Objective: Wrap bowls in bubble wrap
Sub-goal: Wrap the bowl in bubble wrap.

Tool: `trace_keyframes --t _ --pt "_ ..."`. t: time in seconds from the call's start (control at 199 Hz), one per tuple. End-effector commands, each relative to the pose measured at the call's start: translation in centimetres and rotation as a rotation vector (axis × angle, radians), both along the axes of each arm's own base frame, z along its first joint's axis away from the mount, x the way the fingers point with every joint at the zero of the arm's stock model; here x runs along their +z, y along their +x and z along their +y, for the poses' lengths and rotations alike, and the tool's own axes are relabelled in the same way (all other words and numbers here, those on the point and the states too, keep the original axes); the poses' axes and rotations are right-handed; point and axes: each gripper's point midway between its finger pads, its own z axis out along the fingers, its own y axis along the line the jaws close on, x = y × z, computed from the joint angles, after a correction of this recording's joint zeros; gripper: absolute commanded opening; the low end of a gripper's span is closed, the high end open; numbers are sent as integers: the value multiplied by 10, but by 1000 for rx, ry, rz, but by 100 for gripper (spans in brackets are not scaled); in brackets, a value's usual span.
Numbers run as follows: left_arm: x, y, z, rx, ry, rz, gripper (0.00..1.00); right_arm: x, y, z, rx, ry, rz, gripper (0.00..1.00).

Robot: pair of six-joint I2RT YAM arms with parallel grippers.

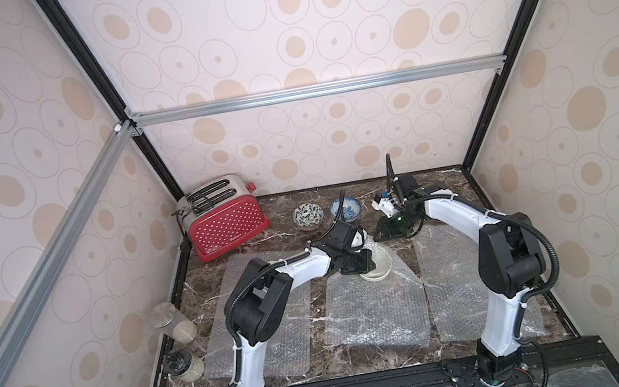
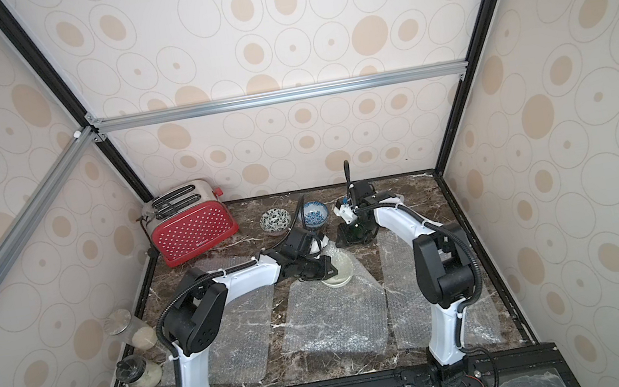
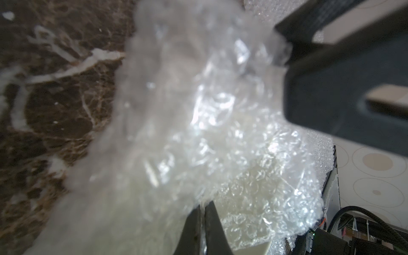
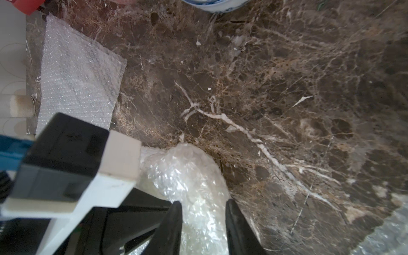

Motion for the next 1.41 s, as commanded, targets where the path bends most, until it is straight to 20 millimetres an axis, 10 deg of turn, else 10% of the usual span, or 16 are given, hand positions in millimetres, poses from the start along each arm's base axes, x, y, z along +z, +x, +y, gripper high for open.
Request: trace_keyframes --t 0.0,0.403,0.624,0.921,1.405 --pt "-1 0 -6 -20 9 6 8 -4 -4 16 30 18 24 34" --pt "1 0 -5 -18 12 0 9 -1 -5 17 32 2 26 3" --pt "-1 0 -6 -27 22 3 9 6 -21 10 30 -15 38 2" --pt "1 2 -7 -32 25 1 12 -33 -53 5 52 -112 132 2" --pt "35 -12 23 9 76 -41 17 -63 -38 -2 12 -244 115 2"
